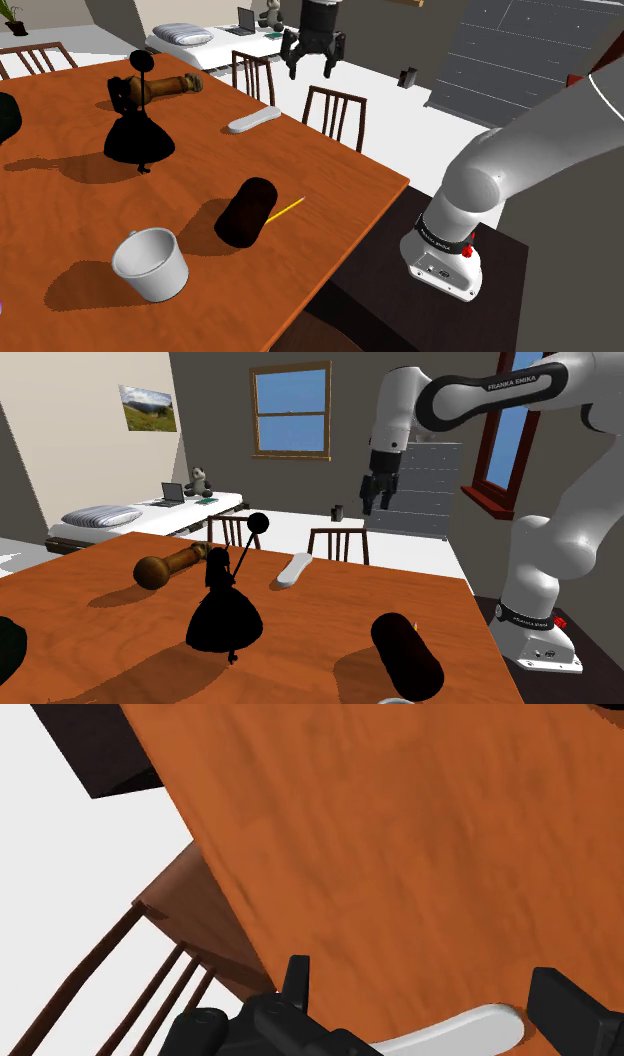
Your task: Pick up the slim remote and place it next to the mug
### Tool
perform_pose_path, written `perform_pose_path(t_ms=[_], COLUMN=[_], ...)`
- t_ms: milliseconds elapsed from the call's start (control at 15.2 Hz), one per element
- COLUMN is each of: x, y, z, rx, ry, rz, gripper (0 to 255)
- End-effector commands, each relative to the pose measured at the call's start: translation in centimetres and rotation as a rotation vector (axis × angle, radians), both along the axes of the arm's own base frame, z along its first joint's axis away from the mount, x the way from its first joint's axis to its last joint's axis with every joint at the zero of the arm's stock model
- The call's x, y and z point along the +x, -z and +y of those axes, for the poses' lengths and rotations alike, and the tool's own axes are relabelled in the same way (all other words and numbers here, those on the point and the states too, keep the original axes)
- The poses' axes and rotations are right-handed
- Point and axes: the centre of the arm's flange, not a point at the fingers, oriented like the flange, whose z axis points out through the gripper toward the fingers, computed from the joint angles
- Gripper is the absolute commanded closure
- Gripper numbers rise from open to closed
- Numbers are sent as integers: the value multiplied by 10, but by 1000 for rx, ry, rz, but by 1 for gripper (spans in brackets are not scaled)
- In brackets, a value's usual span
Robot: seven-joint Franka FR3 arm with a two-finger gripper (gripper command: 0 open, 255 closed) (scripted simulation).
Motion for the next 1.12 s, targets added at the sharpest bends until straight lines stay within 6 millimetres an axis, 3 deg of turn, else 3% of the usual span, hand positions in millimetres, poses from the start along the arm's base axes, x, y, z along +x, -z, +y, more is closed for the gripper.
perform_pose_path(t_ms=[0, 528, 1056], x=[22, 115, 206], y=[15, 72, 132], z=[9, 24, 10], rx=[4, 15, 26], ry=[90, 425, 760], rz=[7, 38, 69], gripper=[0, 0, 0])
